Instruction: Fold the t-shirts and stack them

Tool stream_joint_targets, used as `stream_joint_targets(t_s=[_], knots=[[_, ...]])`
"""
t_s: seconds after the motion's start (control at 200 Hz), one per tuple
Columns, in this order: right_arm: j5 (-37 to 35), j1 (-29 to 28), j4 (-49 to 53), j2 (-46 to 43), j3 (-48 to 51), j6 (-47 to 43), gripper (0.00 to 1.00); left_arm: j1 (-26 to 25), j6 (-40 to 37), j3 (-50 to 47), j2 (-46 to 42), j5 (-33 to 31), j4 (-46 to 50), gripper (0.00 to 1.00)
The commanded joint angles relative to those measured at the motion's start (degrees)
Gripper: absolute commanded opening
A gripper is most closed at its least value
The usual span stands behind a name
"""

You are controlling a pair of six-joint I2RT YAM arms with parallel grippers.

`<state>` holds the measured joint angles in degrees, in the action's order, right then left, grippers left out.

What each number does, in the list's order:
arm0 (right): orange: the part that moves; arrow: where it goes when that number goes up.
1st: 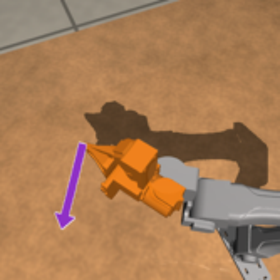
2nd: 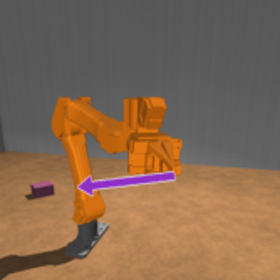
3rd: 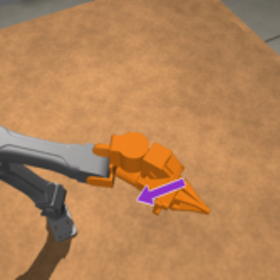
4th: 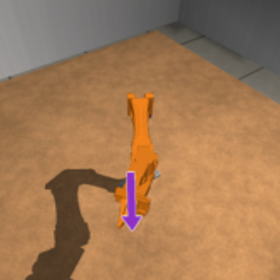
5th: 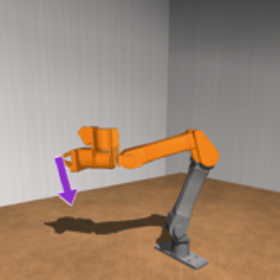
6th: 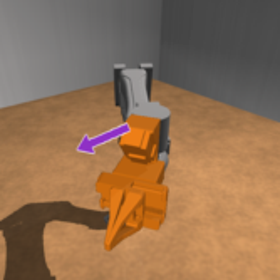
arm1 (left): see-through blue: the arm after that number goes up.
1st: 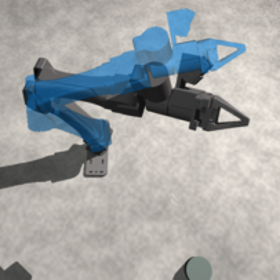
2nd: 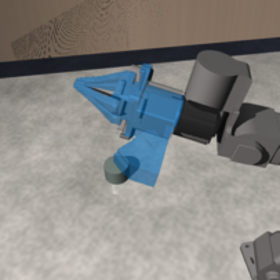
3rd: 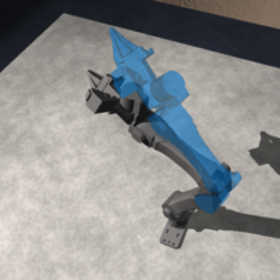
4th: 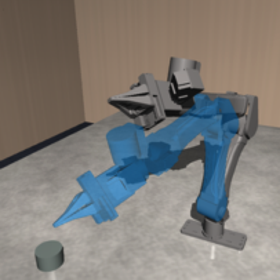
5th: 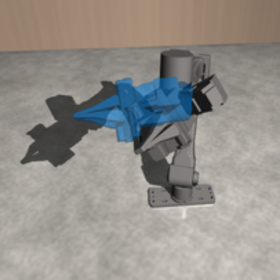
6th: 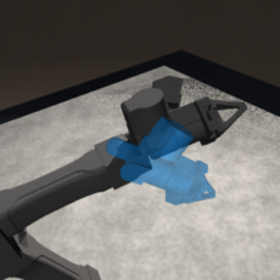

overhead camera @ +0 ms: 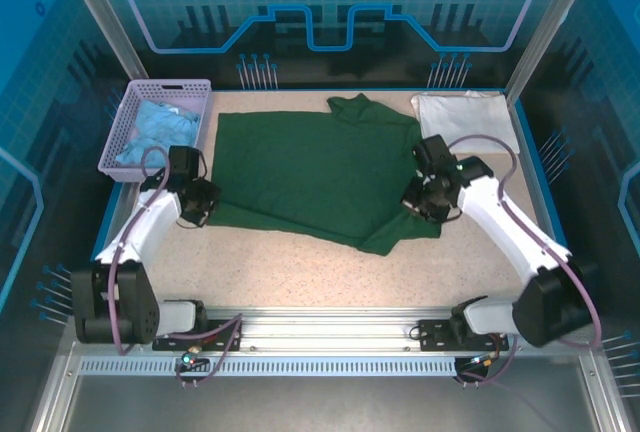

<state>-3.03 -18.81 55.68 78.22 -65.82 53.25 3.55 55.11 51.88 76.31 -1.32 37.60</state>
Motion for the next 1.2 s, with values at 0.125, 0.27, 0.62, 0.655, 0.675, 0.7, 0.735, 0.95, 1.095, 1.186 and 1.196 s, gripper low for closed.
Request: stream_joint_targets(t_s=[0.125, 0.27, 0.62, 0.655, 0.675, 0.7, 0.735, 0.95, 1.095, 1.186, 1.196], knots=[[4.27, 5.57, -2.75, 16.89, -13.08, -4.23, 0.0, 1.2, -0.77, 7.4, 10.66, -2.28, -0.27, 0.0], [6.73, 7.14, -2.05, 26.79, -20.12, -4.33, 0.0, 2.11, -0.65, 9.53, 15.51, -2.93, -0.36, 0.0], [11.17, 12.02, -2.06, 38.78, -28.93, -2.4, 0.02, 4.23, 0.41, 10.57, 20.29, -3.08, -1.3, 0.08], [11.35, 12.44, -2.07, 39.3, -29.87, -2.28, 0.04, 4.27, 0.51, 10.8, 20.07, -3.39, -1.15, 0.08], [11.5, 12.66, -1.82, 39.71, -30.59, -2.32, 0.06, 4.32, 0.46, 11.06, 19.95, -3.48, -1.12, 0.1], [11.59, 12.9, -1.25, 40.15, -31.62, -2.42, 0.12, 4.48, 0.3, 11.41, 19.93, -3.47, -0.92, 0.14], [11.71, 13.41, -0.33, 40.87, -33.17, -2.48, 0.22, 4.51, 0.1, 12.18, 19.84, -3.63, -0.26, 0.22], [13.98, 16.9, 0.9, 38.65, -35.75, -3.36, 0.45, 4.04, -0.81, 12.79, 13.99, -3.73, 0.34, 0.41], [14.02, 15.67, -5.79, 25.86, -21.44, -7.08, 0.52, 0.32, -3.1, 8.77, 5.98, -0.08, -1.73, 0.35], [18.67, 15.01, -12.59, 18.12, -7.36, -8.21, 0.41, -3.75, -4.49, 3.93, 2.75, 4.04, -5.52, 0.28], [19.35, 15.02, -13.38, 17.57, -5.93, -8.24, 0.39, -4.24, -4.64, 3.4, 2.63, 4.66, -6.31, 0.28]])
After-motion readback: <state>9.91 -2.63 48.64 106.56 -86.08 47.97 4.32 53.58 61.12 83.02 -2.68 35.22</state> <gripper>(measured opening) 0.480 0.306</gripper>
